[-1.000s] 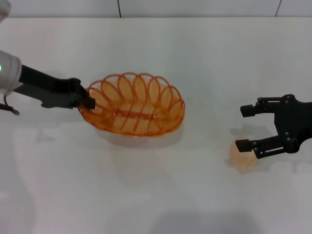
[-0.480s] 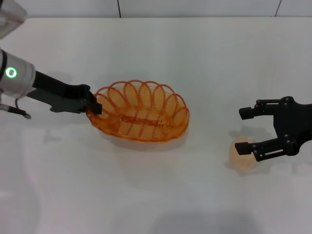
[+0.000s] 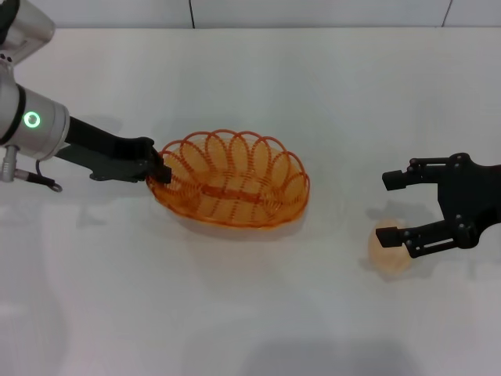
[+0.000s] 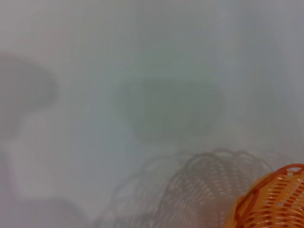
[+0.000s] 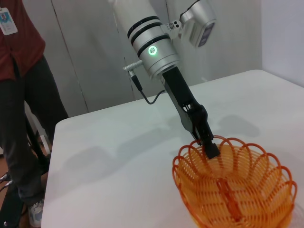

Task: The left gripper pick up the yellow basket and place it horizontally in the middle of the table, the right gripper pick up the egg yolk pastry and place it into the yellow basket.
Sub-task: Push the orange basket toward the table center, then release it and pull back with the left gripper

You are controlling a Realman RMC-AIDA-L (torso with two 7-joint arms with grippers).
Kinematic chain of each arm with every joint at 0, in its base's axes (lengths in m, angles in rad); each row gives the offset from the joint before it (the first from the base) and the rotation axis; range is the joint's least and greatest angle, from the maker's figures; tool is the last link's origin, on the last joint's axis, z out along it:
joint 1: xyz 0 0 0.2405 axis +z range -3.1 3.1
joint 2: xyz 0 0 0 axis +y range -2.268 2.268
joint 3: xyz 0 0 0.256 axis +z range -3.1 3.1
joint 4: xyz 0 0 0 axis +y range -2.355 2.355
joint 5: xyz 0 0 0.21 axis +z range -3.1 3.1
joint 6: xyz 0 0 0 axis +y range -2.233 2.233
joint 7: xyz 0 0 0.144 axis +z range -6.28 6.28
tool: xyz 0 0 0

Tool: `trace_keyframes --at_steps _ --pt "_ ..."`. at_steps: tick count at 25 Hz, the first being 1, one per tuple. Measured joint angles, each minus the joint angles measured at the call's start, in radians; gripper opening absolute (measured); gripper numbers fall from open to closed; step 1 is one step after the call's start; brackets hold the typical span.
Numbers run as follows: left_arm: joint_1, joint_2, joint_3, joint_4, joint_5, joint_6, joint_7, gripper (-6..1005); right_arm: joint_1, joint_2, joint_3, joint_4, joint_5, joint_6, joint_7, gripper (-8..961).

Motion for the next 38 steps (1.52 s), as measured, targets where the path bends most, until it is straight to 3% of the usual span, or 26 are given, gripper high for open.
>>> trace_keyframes --at_steps 22,38 --pt "-0.017 0.004 -0.014 -0.026 -0.003 -0.037 -0.073 84 0.002 0.0 0.0 0.0 0.0 0.0 -0.001 869" --pt "-0.02 -0.004 -0.004 -0.087 0.005 -0.084 -0.064 84 0.003 0.0 -0.003 0.006 0.0 -0.003 -0.005 868"
